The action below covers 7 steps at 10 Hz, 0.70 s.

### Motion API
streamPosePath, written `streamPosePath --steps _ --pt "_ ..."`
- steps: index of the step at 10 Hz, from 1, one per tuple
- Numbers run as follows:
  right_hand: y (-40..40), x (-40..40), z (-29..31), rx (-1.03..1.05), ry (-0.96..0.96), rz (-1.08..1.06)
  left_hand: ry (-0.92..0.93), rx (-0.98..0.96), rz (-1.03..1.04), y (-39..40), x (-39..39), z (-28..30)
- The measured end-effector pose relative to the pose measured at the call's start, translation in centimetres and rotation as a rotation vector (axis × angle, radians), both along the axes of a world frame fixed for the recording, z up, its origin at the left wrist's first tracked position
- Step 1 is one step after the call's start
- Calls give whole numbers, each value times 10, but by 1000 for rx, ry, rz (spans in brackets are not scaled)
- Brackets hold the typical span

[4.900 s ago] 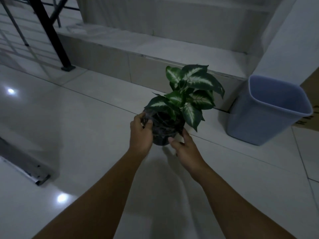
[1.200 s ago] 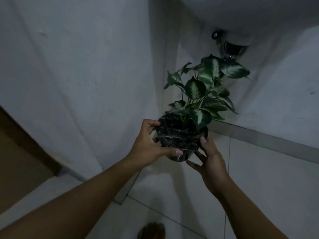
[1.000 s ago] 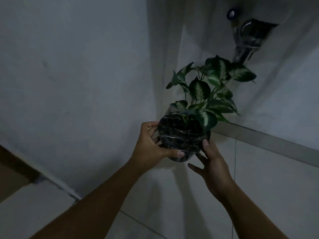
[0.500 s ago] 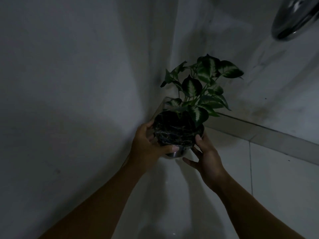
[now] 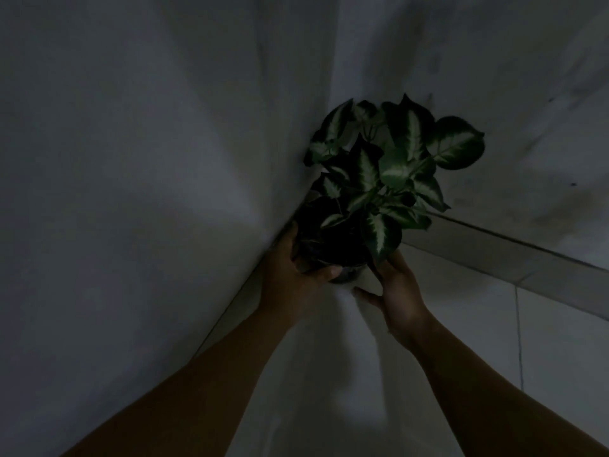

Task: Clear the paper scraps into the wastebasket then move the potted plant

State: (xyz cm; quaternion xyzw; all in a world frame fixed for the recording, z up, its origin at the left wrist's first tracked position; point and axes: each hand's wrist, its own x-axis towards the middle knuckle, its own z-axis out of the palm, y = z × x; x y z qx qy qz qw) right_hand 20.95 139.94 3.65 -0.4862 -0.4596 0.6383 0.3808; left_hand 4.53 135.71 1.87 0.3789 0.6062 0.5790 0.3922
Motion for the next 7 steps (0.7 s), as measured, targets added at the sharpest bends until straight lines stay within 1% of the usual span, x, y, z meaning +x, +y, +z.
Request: streamPosePath --steps 2,3,4,5,6,7 --pt "20 2 -12 -59 34 24 38 13 53 14 3 -3" --pt "25 1 -12 -22 -10 26 -16 10 146 16 7 -6" --pt "27 2 -7 32 -79 45 -61 33 192 17 13 -3" --pt "24 5 -2 6 -163 30 -64 53 175 13 19 7" --pt "16 8 5 -140 -165 -94 28 4 163 -2 20 18" --pt "-7 14 18 -203 -205 -101 139 -83 218 -34 18 31"
